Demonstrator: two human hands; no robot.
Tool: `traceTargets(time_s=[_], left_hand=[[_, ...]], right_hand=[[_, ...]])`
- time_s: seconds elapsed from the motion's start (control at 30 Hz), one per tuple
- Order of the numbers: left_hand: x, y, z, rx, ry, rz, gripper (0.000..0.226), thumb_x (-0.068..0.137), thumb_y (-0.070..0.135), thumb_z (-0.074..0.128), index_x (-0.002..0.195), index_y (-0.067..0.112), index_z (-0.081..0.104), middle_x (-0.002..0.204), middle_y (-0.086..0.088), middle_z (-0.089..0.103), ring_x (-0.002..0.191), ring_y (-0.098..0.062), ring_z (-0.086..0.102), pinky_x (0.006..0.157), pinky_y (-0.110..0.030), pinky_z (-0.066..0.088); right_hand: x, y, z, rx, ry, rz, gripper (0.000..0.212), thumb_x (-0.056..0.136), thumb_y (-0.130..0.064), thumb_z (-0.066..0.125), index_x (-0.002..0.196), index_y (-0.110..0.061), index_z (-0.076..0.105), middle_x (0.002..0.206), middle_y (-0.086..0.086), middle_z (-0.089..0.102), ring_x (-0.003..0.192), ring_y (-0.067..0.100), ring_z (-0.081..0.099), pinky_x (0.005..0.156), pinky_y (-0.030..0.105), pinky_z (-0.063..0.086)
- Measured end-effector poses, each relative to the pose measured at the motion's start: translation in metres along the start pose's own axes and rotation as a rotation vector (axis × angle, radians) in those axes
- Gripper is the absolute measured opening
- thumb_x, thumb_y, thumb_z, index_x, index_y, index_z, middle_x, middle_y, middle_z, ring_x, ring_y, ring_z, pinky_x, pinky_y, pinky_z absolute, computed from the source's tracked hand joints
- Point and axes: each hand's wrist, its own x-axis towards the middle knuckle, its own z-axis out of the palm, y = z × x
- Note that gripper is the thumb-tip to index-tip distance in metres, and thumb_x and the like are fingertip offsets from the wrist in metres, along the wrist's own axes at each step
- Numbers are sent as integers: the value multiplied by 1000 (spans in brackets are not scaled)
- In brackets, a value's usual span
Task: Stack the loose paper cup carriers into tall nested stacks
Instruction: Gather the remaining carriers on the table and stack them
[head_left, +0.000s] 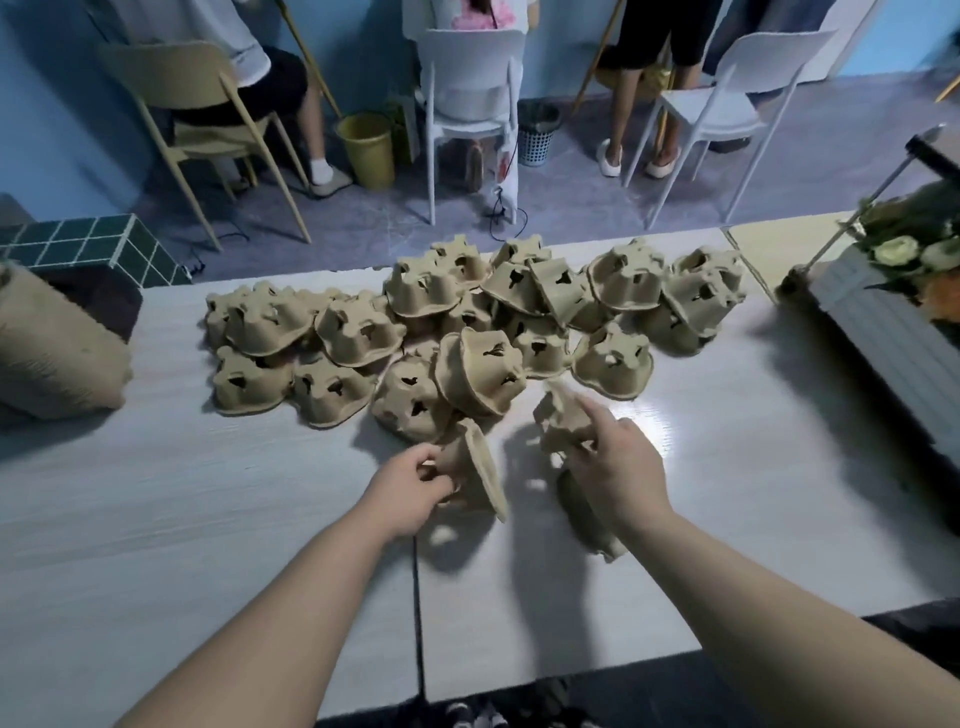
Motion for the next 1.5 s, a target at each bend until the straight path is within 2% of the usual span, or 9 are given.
traceTargets(time_s=[0.23, 0.4, 0.57, 0.73, 0.93, 1.1, 1.23, 1.37, 1.5], left_hand=[[-10, 4, 29, -168, 268, -116, 22, 95, 4, 49, 102, 21, 62, 91, -5, 67, 79, -20, 61, 62, -26, 45], [-16, 9, 40, -397, 286, -201, 29, 99, 42, 48, 124, 28, 53, 125, 2, 52, 114, -21, 48, 92, -51, 47], [-8, 5, 41, -308, 295, -176, 42, 96, 39, 55, 137, 32, 47, 121, 5, 52, 106, -17, 51, 83, -42, 50], [-6, 1, 34, -184, 303, -91, 36, 96, 35, 54, 132, 33, 56, 108, 15, 62, 102, -14, 58, 93, -45, 52], [-8, -8, 18, -74, 377, -85, 24, 95, 26, 55, 114, 26, 70, 99, 4, 73, 90, -17, 64, 84, -39, 54], [-8, -17, 10, -25, 428, -93, 15, 91, 32, 62, 101, 30, 73, 94, 8, 74, 89, -18, 68, 83, -42, 57], [-8, -13, 11, -48, 441, -81, 10, 93, 28, 63, 86, 32, 70, 82, 13, 70, 87, -16, 66, 82, -36, 53], [-6, -12, 13, -100, 414, -55, 21, 90, 22, 66, 109, 18, 74, 91, 8, 72, 87, -12, 65, 71, -23, 50], [-2, -16, 17, -169, 376, -67, 26, 89, 18, 68, 115, 16, 71, 102, -2, 73, 87, -15, 65, 82, -31, 52]], right_hand=[[7, 30, -5, -248, -187, -252, 29, 83, -37, 63, 106, -20, 67, 101, -5, 67, 100, 23, 45, 79, 33, 43], [10, 41, 1, -177, -219, -362, 32, 81, -42, 68, 102, -18, 70, 97, -1, 68, 97, 26, 51, 79, 34, 45], [21, 38, 0, -133, -140, -347, 33, 84, -45, 65, 106, -21, 69, 107, -3, 67, 97, 25, 50, 82, 33, 42], [47, 26, -4, -154, -83, -202, 50, 88, -32, 62, 135, -17, 49, 137, 4, 51, 125, 28, 40, 102, 33, 33], [56, 12, 7, -178, -207, -102, 53, 88, -15, 51, 141, -20, 41, 130, 8, 58, 117, 28, 53, 88, 32, 41], [48, 6, 3, -85, -164, -35, 63, 82, -8, 55, 142, -19, 39, 136, 10, 50, 121, 29, 50, 93, 33, 41], [41, 4, -7, 53, -44, 137, 46, 85, -13, 54, 131, -18, 53, 119, 11, 64, 106, 29, 58, 82, 30, 42], [26, -1, -10, 233, 36, 287, 28, 91, -20, 54, 116, -19, 65, 96, 4, 70, 91, 24, 61, 78, 28, 44], [7, -8, -4, 371, 27, 422, 20, 85, -37, 59, 100, -26, 68, 70, -9, 68, 70, 14, 66, 72, 30, 54]])
